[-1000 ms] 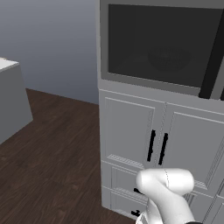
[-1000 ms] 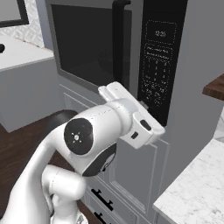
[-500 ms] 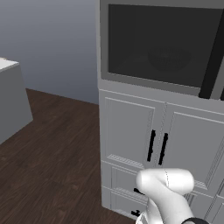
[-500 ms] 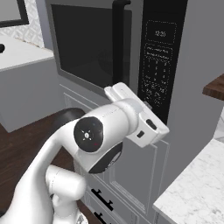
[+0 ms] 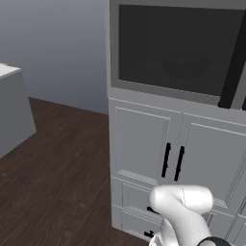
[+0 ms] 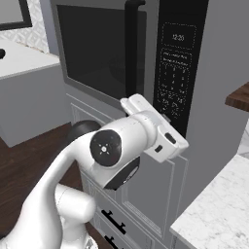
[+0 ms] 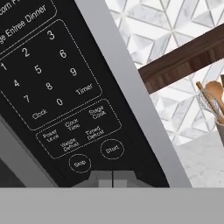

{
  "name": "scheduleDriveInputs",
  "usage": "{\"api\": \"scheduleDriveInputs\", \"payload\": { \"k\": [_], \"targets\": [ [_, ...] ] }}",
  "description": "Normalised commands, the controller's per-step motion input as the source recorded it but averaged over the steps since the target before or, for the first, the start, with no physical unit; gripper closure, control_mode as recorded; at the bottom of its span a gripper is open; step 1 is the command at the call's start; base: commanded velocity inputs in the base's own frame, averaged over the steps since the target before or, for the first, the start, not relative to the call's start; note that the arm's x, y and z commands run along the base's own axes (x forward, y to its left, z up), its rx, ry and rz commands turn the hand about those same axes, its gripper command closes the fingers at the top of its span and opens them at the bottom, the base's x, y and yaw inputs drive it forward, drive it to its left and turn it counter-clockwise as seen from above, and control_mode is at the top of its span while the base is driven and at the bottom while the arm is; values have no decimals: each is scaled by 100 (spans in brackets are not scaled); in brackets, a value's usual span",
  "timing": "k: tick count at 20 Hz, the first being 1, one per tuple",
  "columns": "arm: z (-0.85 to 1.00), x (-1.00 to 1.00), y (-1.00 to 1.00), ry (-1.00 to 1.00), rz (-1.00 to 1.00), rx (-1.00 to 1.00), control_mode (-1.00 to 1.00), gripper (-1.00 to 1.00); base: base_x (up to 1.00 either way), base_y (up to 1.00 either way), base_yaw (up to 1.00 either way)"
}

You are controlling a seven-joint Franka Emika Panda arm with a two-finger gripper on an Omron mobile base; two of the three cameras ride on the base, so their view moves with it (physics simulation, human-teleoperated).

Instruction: Pick the lemon from the sink and place it in the bowl. Then pick the bowl and place it in the microwave. Then close the microwave door and press the start button.

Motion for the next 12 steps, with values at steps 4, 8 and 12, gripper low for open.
{"api": "scheduleDriveInputs", "payload": {
  "k": [4, 8, 12],
  "targets": [
    [-4, 29, 0, 0, 0, 0, -100, 100, 0, 0, 0],
    [0, 29, -5, 0, 0, 0, -100, 100, 0, 0, 0],
    [0, 23, -12, 0, 0, 0, -100, 100, 0, 0, 0]
  ]
}}
